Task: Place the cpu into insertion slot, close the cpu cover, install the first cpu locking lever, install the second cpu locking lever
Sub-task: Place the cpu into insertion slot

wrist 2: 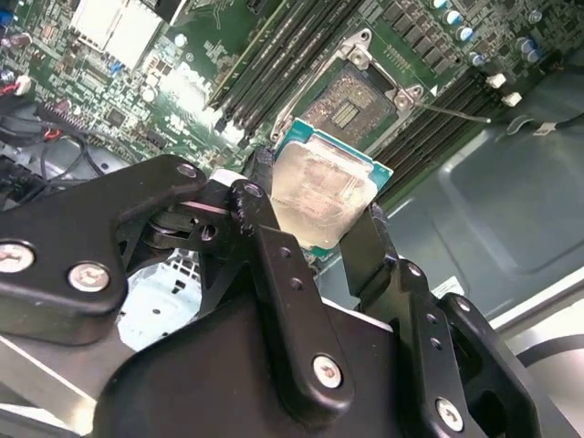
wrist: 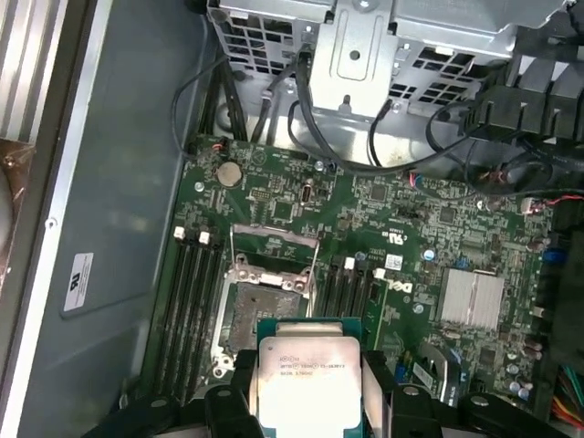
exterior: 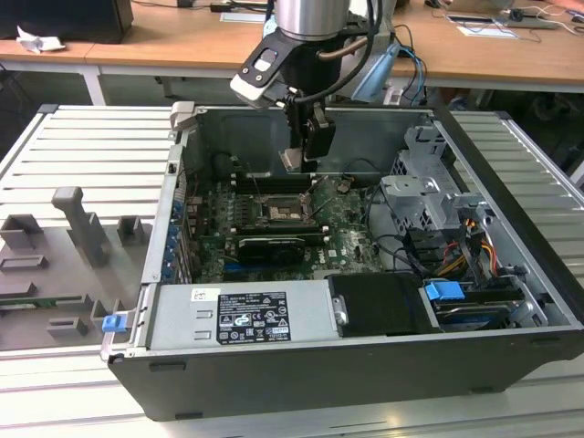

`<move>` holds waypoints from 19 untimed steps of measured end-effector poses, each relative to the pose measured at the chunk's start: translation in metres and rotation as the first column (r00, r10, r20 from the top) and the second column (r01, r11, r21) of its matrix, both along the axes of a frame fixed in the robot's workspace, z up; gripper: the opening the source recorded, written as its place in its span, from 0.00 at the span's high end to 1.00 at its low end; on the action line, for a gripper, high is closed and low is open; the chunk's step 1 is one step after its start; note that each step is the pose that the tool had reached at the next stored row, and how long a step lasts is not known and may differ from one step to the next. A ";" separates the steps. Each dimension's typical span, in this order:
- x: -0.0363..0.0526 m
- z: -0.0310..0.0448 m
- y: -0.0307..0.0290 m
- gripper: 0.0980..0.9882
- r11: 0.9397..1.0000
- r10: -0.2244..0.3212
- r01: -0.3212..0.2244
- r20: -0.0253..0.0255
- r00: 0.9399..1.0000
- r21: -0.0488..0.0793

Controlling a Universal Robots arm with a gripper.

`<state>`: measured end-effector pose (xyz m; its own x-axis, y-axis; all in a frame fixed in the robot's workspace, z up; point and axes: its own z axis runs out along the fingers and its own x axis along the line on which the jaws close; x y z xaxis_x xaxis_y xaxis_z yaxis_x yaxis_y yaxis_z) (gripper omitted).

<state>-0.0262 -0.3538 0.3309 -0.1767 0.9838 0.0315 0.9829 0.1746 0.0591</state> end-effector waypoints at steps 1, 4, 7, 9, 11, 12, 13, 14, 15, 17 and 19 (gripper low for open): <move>-0.0001 -0.0026 0.0000 0.51 1.000 -0.003 0.003 -0.002 1.000 0.000; 0.0000 -0.0128 0.0001 0.51 1.000 -0.004 0.004 -0.013 1.000 0.001; 0.0000 -0.0168 0.0001 0.51 1.000 -0.004 0.004 -0.013 1.000 0.002; 0.0000 -0.0188 0.0001 0.51 1.000 -0.004 0.004 -0.013 1.000 0.002; 0.0000 -0.0214 0.0003 0.51 1.000 -0.022 0.022 -0.013 1.000 0.002; 0.0000 -0.0222 0.0003 0.51 0.999 -0.033 0.033 -0.013 0.999 0.002; 0.0000 -0.0236 0.0003 0.51 0.999 -0.050 0.050 -0.013 0.999 0.002; 0.0000 -0.0269 0.0003 0.51 0.996 -0.085 0.086 -0.013 0.996 0.003; 0.0000 -0.0296 0.0003 0.51 0.993 -0.120 0.120 -0.013 0.993 0.002; -0.0001 -0.0346 0.0003 0.51 0.983 -0.185 0.185 -0.014 0.983 0.002; -0.0001 -0.0363 0.0003 0.51 0.983 -0.186 0.186 -0.015 0.983 0.002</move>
<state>-0.0262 -0.3535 0.2946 0.0096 0.9993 0.0362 0.9989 -0.0112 0.0452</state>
